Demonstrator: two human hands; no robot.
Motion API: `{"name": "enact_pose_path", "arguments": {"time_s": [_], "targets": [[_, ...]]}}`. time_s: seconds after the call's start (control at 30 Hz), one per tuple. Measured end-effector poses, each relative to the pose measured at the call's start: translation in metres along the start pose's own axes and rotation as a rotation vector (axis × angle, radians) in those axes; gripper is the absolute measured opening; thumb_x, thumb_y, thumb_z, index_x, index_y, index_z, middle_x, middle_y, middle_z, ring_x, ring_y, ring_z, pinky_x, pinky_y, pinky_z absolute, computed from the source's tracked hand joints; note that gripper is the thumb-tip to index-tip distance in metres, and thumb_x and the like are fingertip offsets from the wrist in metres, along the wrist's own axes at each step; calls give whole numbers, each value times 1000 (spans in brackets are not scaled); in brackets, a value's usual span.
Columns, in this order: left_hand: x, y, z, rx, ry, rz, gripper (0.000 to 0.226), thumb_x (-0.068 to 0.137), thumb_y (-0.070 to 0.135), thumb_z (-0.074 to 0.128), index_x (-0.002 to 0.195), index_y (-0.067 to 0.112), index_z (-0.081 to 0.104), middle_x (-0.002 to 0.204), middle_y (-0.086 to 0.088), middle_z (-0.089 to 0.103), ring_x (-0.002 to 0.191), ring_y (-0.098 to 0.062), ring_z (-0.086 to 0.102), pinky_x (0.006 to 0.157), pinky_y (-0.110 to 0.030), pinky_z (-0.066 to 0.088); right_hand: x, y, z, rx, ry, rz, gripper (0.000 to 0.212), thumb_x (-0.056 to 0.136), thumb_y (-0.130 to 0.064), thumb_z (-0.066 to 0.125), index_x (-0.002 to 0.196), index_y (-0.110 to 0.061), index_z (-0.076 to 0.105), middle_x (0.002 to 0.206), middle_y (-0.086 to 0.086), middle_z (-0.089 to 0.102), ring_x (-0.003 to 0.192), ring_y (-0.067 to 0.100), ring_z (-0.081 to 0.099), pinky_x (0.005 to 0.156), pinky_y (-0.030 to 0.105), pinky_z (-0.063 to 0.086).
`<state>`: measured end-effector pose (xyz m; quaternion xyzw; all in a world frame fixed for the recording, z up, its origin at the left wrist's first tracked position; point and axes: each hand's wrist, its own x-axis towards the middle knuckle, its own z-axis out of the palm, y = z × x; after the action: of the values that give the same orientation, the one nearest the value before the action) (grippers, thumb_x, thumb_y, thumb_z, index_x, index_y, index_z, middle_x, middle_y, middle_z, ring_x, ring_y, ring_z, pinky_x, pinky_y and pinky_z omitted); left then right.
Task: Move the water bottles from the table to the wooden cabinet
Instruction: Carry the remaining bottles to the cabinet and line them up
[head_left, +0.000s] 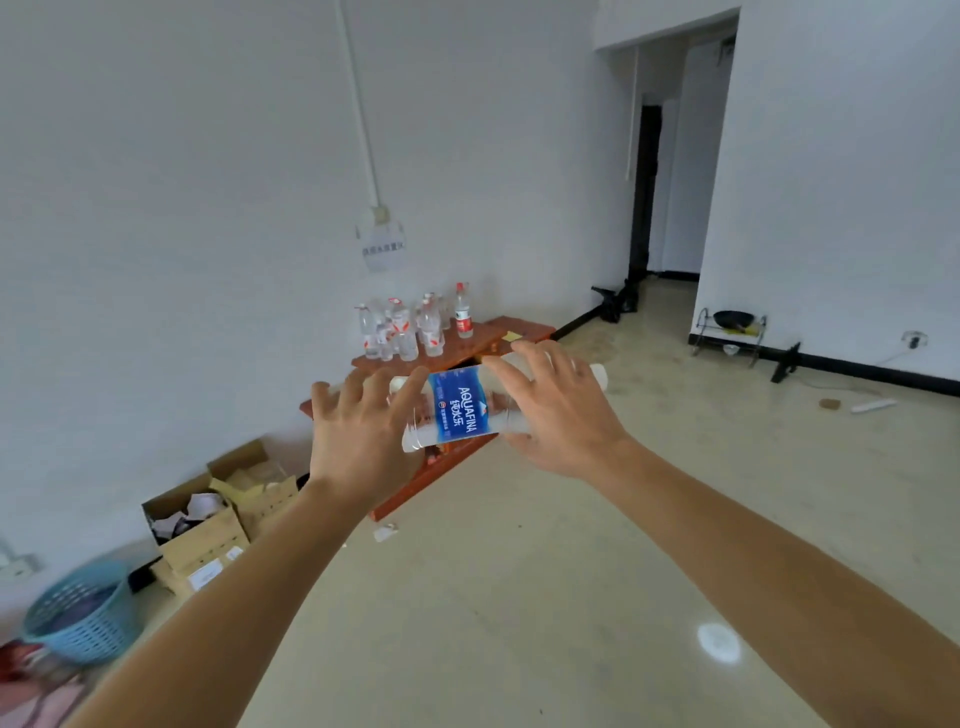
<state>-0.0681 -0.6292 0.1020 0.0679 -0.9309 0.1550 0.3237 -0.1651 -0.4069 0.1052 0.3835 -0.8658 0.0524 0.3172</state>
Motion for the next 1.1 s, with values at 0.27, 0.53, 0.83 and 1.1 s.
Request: {"name": "enact_pose_path", "arguments": {"time_s": [0.27,0.53,0.83,1.1], "targets": [[101,-110,123,15,76,-51,97,61,61,84,143,30,43,133,-6,59,119,-31,54,94,-52,36,171,-10,114,-32,22,-59,92,74,-46,85,144,-28,28,147,15,43,132,38,46,99,57,50],[228,-194,250,-56,75,23,92,63,60,83,141,26,48,130,-9,62,118,-34,56,92,-53,37,317,3,221,-69,-20,23,87,78,-49,80,146,-31,29,150,10,38,136,34,40,104,54,46],[379,-198,402,-141,83,132,94,63,65,81,142,30,44,131,-4,61,121,-32,55,97,-57,37,421,87,338,-88,-45,171,91,73,-48,85,143,-32,30,145,9,44,130,32,45,98,54,51],[541,-180,545,-127,66,186,83,70,72,69,137,27,47,129,-6,63,117,-33,59,92,-57,43,538,208,470,-26,-114,197,86,82,-55,75,150,-31,29,152,7,37,138,29,37,108,53,43]]}}
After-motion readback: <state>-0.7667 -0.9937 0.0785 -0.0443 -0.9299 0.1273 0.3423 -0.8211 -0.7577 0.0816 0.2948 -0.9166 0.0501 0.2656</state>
